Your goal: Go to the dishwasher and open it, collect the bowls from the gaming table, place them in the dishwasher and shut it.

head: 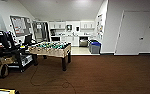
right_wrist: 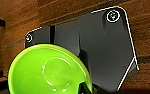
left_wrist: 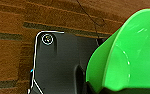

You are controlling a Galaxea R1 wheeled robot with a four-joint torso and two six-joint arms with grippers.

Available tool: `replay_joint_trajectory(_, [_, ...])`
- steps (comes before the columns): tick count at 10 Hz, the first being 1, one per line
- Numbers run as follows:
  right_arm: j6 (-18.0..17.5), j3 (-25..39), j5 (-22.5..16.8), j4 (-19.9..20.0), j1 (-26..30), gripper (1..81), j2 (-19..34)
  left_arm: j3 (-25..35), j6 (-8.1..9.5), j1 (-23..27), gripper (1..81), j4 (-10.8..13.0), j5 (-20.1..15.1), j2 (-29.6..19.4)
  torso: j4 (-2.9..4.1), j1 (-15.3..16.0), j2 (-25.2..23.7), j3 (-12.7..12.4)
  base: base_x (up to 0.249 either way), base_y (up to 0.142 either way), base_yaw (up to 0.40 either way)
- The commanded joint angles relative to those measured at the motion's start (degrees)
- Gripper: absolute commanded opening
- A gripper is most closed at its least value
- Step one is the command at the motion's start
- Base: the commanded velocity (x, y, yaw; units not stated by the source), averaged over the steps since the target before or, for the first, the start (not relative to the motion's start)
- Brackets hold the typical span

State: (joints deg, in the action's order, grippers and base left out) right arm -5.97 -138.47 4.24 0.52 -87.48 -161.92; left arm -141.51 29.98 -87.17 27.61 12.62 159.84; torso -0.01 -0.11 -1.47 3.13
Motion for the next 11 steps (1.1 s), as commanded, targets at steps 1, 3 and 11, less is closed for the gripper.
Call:
replay_joint_trajectory(1, [0.0, -0.1, -2.7, -0.4, 3.6, 1.0, 0.4, 0.4, -0.09, 3.5, 1.0, 0.6, -1.1, -0.8, 0.0, 0.1, 0.0, 0.0, 0.116, 0.0, 0.0])
replay_joint_trajectory(3, [0.0, -0.3, -2.7, -0.4, 3.6, 1.0, 0.3, 0.4, -0.09, 3.5, 1.0, 0.6, -1.1, -0.8, 0.0, 0.1, 0.0, 0.0, 0.121, 0.0, 0.0])
replay_joint_trajectory(11, [0.0, -0.6, -2.7, -0.3, 3.8, 1.0, 0.3, 0.4, -0.09, 3.5, 1.0, 0.9, -1.1, -0.7, 0.0, 0.2, 0.0, 0.0, 0.125, 0.0, 0.0])
